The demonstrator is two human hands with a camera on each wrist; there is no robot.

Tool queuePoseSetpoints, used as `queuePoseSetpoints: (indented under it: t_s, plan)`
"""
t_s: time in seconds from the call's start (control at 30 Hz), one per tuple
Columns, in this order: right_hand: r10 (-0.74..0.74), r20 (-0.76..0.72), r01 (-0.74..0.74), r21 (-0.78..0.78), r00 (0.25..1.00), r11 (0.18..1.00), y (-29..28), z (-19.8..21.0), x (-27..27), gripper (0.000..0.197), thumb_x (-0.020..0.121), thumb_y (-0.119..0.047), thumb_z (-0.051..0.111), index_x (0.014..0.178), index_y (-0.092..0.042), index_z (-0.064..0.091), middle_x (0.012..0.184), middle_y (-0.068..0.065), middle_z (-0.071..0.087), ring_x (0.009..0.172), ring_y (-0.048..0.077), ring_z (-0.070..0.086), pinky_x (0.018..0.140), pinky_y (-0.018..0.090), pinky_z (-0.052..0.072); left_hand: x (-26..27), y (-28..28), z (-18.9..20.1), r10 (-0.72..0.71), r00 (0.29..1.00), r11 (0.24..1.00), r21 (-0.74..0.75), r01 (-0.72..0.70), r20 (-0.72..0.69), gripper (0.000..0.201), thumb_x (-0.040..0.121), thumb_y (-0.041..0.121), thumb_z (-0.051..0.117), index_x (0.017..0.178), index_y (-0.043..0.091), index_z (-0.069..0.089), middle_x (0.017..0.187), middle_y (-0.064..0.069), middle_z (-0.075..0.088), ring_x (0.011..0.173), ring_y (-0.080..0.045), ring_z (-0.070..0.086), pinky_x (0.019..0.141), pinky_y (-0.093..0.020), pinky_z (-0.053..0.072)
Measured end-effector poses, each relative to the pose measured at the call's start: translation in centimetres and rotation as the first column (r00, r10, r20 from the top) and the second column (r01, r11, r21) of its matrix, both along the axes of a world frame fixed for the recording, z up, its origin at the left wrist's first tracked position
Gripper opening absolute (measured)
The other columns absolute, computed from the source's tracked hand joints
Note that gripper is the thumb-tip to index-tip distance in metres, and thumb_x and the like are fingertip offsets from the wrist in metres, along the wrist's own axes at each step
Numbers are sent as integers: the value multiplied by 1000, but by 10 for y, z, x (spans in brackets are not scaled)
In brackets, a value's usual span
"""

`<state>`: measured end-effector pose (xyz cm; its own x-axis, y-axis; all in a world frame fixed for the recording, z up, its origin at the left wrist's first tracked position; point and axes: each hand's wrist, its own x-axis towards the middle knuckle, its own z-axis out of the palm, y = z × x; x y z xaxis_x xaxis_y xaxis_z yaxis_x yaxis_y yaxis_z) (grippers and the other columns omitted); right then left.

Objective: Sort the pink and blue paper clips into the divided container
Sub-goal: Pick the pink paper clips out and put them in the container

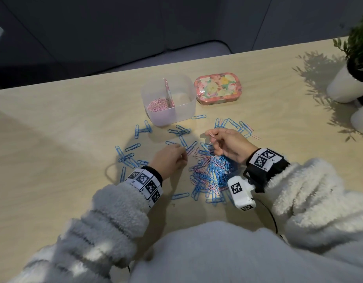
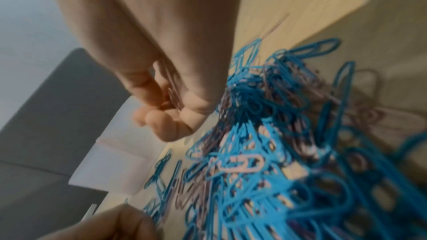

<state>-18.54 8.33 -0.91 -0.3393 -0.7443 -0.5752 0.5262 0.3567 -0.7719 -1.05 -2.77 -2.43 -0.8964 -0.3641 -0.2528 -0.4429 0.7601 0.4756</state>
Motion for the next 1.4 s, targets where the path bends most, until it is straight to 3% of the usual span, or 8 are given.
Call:
queuePoseSetpoints:
  t_s: [0.13,0.2,0.3,0.4,0.67,1.07,1.23,1.4]
  plan:
    - [73,16,-74,50,997,996,-10,-2,9,38,93,-18,32,60,-7,49,58,9,41,34,13,38,36,17,31,6,0,3,35,996,997,65,-30,-87,9,88,5,48,90,2,56,96,-13,57,87,-22,50,75,-23,35]
    - [222,-300,-194,121,928,974,-12,-6,15,34,91,-25,51,62,-7,52,53,5,40,35,11,34,37,18,29,4,-1,6,191,971,961,227,-156,-142,9,93,9,43,90,6,51,88,-10,60,81,-21,52,71,-24,37]
    - [468,-783,-383,318,410,867,-12,-10,19,14,78,-26,69,80,-12,67,57,-5,50,55,13,47,54,26,35,-3,-4,6,452,876,812,485,-325,-170,9,96,12,39,89,13,44,72,1,53,71,-17,54,75,-32,42]
    - [605,-796,-379,569,-30,730,-10,-6,23,26,80,-34,65,103,-22,67,94,5,69,92,27,61,74,34,44,-12,-8,4,505,861,776,469,-422,-61,14,98,16,34,104,10,45,72,2,47,76,-21,49,75,-31,36]
    - [667,-624,-279,780,-408,560,-7,3,35,24,94,-21,42,106,-11,60,108,12,66,98,35,63,68,34,37,-21,-2,-2,137,991,983,-125,-136,-3,23,96,29,38,102,12,52,100,-13,66,93,-33,60,72,-40,42]
    - [714,-693,-416,623,100,663,-12,-3,17,11,72,-22,64,66,-22,54,73,0,61,70,20,52,63,28,36,-23,0,7,63,993,970,-239,-38,96,21,92,28,45,103,12,55,104,-12,66,99,-31,59,72,-37,42]
    - [400,-645,-346,216,652,913,-35,25,4,29,76,-4,62,54,-17,48,56,2,50,46,9,40,49,20,34,-1,-11,18,185,983,980,-75,-182,25,17,90,28,49,97,14,55,87,-7,62,89,-29,58,66,-32,34]
    - [334,-625,-330,127,706,935,-93,68,-2,21,76,1,58,58,-9,54,50,5,51,37,8,42,36,16,34,23,-25,27,221,975,975,-16,-221,24,8,89,22,48,92,15,52,69,5,50,75,-29,56,62,-31,34]
